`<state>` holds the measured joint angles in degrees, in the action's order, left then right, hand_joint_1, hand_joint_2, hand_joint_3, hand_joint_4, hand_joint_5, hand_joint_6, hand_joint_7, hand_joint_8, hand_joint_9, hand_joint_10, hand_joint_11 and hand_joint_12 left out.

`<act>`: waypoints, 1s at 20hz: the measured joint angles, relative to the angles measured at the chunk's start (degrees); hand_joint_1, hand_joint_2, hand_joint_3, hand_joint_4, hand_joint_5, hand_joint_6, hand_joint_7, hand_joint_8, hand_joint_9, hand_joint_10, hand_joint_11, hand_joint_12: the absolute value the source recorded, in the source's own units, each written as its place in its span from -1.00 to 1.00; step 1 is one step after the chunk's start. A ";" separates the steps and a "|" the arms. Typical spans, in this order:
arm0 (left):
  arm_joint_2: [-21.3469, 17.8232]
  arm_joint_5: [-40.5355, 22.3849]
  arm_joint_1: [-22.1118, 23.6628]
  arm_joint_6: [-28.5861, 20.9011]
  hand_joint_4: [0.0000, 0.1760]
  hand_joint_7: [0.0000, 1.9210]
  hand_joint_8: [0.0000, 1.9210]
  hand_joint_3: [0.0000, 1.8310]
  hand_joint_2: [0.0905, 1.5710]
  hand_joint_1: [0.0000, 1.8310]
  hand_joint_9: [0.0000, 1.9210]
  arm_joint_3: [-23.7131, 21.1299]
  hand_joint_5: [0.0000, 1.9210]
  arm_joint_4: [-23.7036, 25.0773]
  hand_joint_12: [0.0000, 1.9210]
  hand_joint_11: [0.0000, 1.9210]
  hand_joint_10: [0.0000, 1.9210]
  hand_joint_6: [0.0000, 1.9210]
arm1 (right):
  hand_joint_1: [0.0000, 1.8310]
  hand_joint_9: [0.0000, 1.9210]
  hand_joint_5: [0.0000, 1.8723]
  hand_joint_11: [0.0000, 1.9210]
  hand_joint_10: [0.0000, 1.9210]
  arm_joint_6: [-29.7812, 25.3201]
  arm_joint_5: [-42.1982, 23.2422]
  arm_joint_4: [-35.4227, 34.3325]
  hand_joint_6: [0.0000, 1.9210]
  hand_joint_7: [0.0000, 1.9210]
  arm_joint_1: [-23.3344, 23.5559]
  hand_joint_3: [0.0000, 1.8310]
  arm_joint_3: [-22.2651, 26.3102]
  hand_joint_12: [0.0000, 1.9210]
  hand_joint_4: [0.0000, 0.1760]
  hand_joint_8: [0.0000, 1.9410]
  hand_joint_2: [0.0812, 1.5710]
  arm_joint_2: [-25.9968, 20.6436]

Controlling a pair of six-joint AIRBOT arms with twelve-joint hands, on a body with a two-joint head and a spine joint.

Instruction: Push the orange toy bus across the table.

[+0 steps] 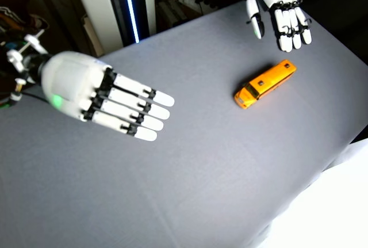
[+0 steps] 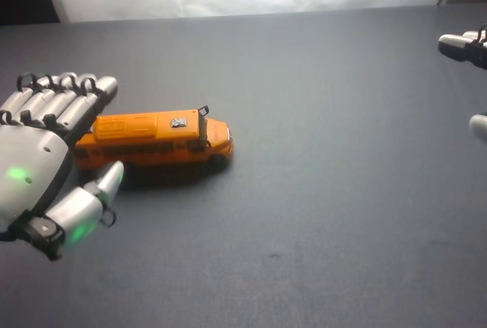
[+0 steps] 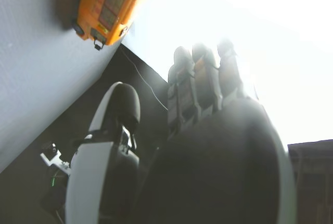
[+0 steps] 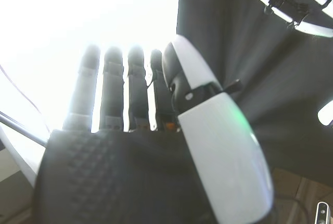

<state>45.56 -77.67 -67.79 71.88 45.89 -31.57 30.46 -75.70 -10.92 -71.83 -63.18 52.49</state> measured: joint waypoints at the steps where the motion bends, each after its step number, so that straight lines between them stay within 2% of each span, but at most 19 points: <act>1: 0.00 -0.11 0.00 -0.13 -1.00 -0.95 -1.00 -1.00 0.87 -0.83 -0.97 0.00 -0.92 0.00 -0.77 -1.00 -1.00 -1.00 | -0.57 -0.72 -0.70 -0.83 -1.00 0.00 -0.09 0.09 -1.00 -0.68 0.00 -1.00 0.00 -0.74 -1.00 -1.00 0.83 0.00; 3: 0.11 -0.11 -0.28 -0.15 -1.00 -0.95 -1.00 -1.00 0.87 -0.85 -0.96 0.42 -0.91 -0.39 -0.86 -1.00 -1.00 -1.00 | -0.60 -0.73 -0.69 -0.83 -1.00 0.02 0.07 0.00 -1.00 -0.68 0.00 -1.00 0.00 -0.76 -1.00 -1.00 0.83 0.00; 6: 0.26 -0.11 -2.03 -0.15 -1.00 -0.96 -1.00 -1.00 0.88 -0.84 -0.97 1.51 -0.95 -5.46 -0.99 -1.00 -1.00 -1.00 | -0.68 -0.71 -0.68 -0.80 -1.00 0.02 0.15 -0.02 -1.00 -0.65 0.00 -1.00 -0.07 -0.78 -1.00 -1.00 0.83 0.00; 9: 0.15 -0.63 -3.21 0.70 -1.00 -0.94 -0.99 -1.00 0.87 -0.80 -0.95 2.10 -0.92 -12.48 -0.98 -0.97 -0.99 -0.99 | -0.72 -0.71 -0.68 -0.79 -1.00 0.00 0.17 0.07 -1.00 -0.66 0.00 -1.00 -0.07 -0.79 -1.00 -1.00 0.84 0.00; 12: 0.15 -0.66 -3.21 2.49 -1.00 -0.91 -0.99 -1.00 0.87 -0.78 -0.95 3.17 -0.93 -15.54 -0.98 -0.98 -1.00 -1.00 | -0.73 -0.71 -0.67 -0.80 -1.00 -0.07 0.17 0.09 -1.00 -0.65 0.00 -1.00 -0.07 -0.80 -1.00 -1.00 0.84 0.00; 17: 0.76 3.52 -3.21 4.09 -1.00 -0.88 -1.00 -1.00 0.85 -0.66 -0.91 5.86 -0.89 -20.15 -0.96 -0.94 -0.99 -0.99 | -0.70 -0.71 -0.68 -0.80 -1.00 -0.39 0.22 0.07 -1.00 -0.66 -0.07 -1.00 -0.07 -0.82 -1.00 -1.00 0.84 0.00; 20: 1.88 6.80 -2.97 4.17 -1.00 -0.92 -1.00 -1.00 0.85 -0.85 -0.94 7.32 -0.91 -19.74 -0.97 -0.97 -1.00 -1.00 | -0.68 -0.71 -0.68 -0.78 -1.00 -0.42 0.24 0.15 -1.00 -0.66 -0.04 -1.00 -0.07 -0.83 -1.00 -1.00 0.85 0.00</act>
<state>47.44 -70.87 -70.76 76.05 53.21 -51.31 30.04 -75.46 -10.76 -71.88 -63.24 52.49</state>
